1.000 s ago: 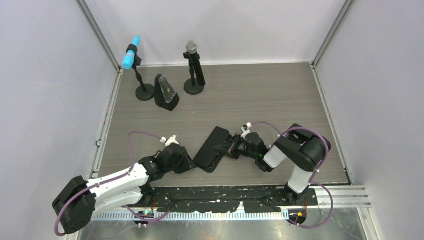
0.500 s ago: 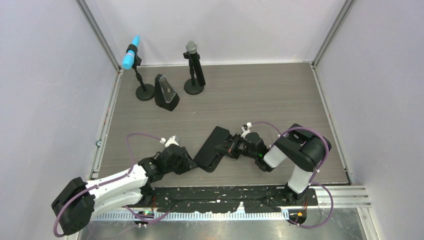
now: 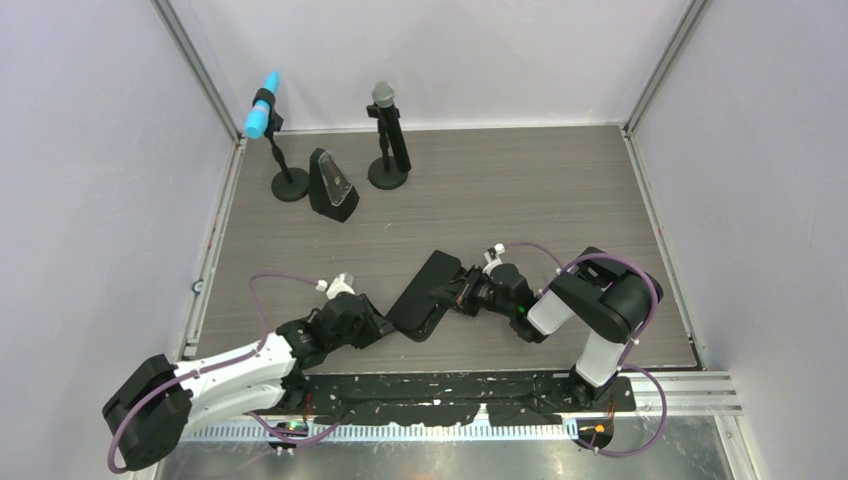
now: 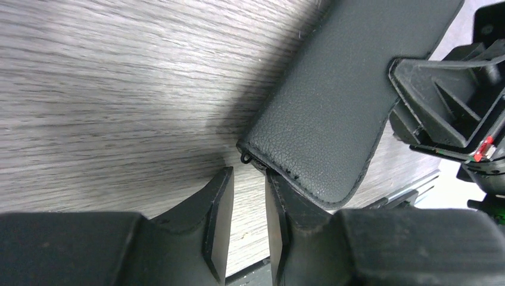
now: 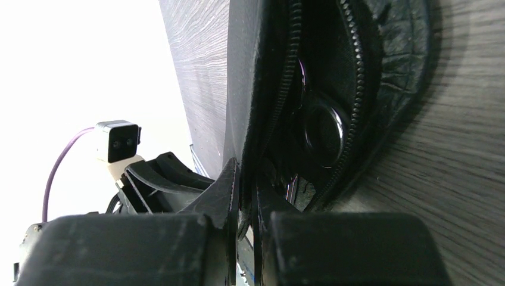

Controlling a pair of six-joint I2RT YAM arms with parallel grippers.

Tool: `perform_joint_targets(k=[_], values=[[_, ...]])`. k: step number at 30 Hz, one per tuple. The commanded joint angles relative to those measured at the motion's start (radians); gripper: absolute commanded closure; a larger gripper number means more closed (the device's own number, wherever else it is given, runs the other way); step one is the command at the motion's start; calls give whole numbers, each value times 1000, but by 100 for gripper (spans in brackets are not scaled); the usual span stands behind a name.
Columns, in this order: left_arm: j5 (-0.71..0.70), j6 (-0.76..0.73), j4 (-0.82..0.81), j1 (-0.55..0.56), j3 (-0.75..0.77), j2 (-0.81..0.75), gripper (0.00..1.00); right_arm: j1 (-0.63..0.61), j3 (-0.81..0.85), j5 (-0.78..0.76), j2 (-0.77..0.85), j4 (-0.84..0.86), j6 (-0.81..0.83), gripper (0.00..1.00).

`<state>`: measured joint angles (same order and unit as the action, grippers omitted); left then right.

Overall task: Sort the hair-cutting tools
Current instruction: Zip the hairdressing tool bag at the center of the board.

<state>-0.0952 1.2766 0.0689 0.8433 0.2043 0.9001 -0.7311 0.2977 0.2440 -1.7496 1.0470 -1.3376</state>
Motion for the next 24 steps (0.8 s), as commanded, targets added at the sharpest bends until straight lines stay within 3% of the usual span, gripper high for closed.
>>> perform_joint_targets(k=[1, 8, 24], values=[[-134, 63, -29, -2, -67, -55, 73, -19, -9, 20, -27, -72, 18, 95], [-164, 73, -29, -3, -74, -70, 78, -20, -8, 26, -37, -58, 11, 95], [-128, 64, -140, -3, -47, 23, 74, -19, 5, 39, -57, -55, 12, 95]])
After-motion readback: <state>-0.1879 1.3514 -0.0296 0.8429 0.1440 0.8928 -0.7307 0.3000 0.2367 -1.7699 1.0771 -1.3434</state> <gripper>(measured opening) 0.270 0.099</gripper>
